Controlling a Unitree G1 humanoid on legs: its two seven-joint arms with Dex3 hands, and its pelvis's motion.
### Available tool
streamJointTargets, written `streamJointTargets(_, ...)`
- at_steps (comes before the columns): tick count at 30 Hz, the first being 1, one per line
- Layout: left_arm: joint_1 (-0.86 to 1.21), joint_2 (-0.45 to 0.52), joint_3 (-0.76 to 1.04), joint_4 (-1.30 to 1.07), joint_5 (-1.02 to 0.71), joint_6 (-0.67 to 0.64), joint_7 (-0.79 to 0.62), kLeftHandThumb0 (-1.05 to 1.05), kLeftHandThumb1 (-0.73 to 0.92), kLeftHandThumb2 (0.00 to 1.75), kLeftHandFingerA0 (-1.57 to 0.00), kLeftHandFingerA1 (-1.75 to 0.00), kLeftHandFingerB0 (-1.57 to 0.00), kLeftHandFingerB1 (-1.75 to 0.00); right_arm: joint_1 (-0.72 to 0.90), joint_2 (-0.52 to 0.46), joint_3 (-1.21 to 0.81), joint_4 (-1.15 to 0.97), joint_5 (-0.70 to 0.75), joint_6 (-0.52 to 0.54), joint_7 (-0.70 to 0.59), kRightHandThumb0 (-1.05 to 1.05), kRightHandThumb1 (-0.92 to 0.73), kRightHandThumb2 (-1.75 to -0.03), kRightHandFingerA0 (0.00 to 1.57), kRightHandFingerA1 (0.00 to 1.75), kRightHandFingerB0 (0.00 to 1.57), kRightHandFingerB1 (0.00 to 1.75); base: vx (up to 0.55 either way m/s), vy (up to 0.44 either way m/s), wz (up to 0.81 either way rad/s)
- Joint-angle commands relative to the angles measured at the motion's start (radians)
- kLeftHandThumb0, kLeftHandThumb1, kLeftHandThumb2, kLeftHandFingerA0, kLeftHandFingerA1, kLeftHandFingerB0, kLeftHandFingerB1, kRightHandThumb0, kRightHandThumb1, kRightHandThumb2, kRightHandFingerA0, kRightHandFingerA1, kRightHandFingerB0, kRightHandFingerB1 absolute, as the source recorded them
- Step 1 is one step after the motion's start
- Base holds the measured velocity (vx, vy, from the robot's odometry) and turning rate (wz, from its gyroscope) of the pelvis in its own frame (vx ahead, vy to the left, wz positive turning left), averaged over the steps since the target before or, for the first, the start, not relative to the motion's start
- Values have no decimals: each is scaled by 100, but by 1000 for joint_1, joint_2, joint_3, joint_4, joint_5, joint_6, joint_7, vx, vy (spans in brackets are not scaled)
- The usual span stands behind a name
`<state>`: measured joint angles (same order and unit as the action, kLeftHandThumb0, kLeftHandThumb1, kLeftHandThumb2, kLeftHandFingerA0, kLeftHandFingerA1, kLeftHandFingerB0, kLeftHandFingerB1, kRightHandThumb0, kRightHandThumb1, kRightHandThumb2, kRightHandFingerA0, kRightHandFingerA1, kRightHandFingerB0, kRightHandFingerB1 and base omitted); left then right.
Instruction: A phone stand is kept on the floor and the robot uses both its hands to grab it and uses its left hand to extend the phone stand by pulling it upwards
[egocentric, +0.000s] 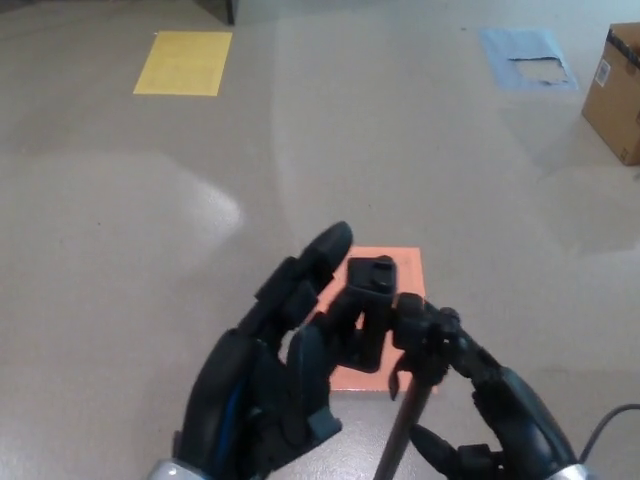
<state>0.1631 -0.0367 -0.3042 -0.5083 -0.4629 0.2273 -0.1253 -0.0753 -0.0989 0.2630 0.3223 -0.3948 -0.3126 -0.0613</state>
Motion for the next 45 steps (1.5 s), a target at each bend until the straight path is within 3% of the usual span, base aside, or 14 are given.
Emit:
streamJointTargets(1, 6, -29, 0, 48, -85, 142, 24, -98, 78, 113, 0, -3, 0, -6, -31, 6, 19, 29, -28, 74, 4, -97, -56, -96, 1, 6, 0, 0, 0, 0, 0)
streamJointTargets(20, -64, -28, 105, 134, -14, 130, 58, -83, 68, 108, 0, -15, -1, -20, -19, 23, 58, -8, -108, 183, -55, -99, -62, -97, 8, 18, 0, 0, 0, 0, 0)
streamJointTargets(21, -73, -22, 102, 144, -4, 127, 54, -86, 67, 89, 0, -15, -3, -20, -18, 26, 59, -12, -109, 192, -55, -99, -61, -98, 7, 18, 0, 0, 0, 0, 0)
streamJointTargets(24, -101, -17, 95, 163, 14, 123, 56, -81, 67, 105, 0, -16, -6, -24, -14, 26, 61, -25, -111, 210, -51, -98, -61, -99, 7, 19, 0, 0, 0, 0, 0)
streamJointTargets(25, -119, -16, 93, 170, 27, 125, 62, -82, 84, 65, 0, -22, -6, -25, -15, 26, 62, -30, -110, 216, -48, -99, -62, -100, 8, 20, 0, 0, 0, 0, 0)
streamJointTargets(26, -135, -11, 88, 173, 42, 129, 65, -87, 69, 81, -3, -17, -8, -24, -14, 26, 60, -30, -102, 214, -43, -100, -61, -100, 7, 19, 0, 0, 0, 0, 0)
streamJointTargets(30, -188, 29, 59, 159, 103, 160, 75, -84, 89, 66, 0, -18, -6, -24, -25, 27, 55, -15, -82, 219, -24, -103, -63, -101, 6, 9, 0, 0, 0, 0, 0)
streamJointTargets(31, -194, 31, 58, 164, 106, 160, 76, -83, 70, 108, 0, -16, -7, -23, -25, 26, 56, -16, -83, 221, -24, -103, -63, -101, 7, 10, 0, 0, 0, 0, 0)
streamJointTargets(35, -207, 29, 58, 165, 106, 191, 92, -85, 68, 107, 0, -14, -10, -24, -22, 23, 59, -19, -86, 222, -23, -103, -63, -102, 7, 16, 0, 0, 0, 0, 0)
streamJointTargets(36, -211, 28, 58, 166, 110, 202, 95, -84, 85, 65, 0, -18, -7, -24, -20, 21, 61, -19, -89, 222, -26, -104, -62, -106, 7, 15, 0, 0, 0, 0, 0)
streamJointTargets(37, -216, 33, 58, 172, 117, 207, 93, -82, 66, 106, 0, -17, -6, -26, -19, 20, 63, -21, -95, 223, -30, -105, -63, -106, 8, 14, 0, 0, 0, 0, 0)
streamJointTargets(42, -234, 47, 68, 192, 135, 220, 86, -83, 67, 104, -2, -18, -10, -30, -24, 26, 63, -16, -94, 228, -36, -104, -63, -105, 8, 17, 0, 0, 0, 0, 0)
streamJointTargets(43, -238, 50, 69, 195, 137, 223, 83, -83, 86, 66, -1, -21, -13, -26, -26, 25, 63, -16, -93, 229, -34, -105, -63, -105, 7, 15, 0, 0, 0, 0, 0)
streamJointTargets(45, -250, 71, 67, 208, 146, 228, 64, -85, 84, 67, 0, -20, -14, -26, -28, 26, 64, -18, -92, 234, -28, -104, -62, -104, 6, 16, 0, 0, 0, 0, 0)
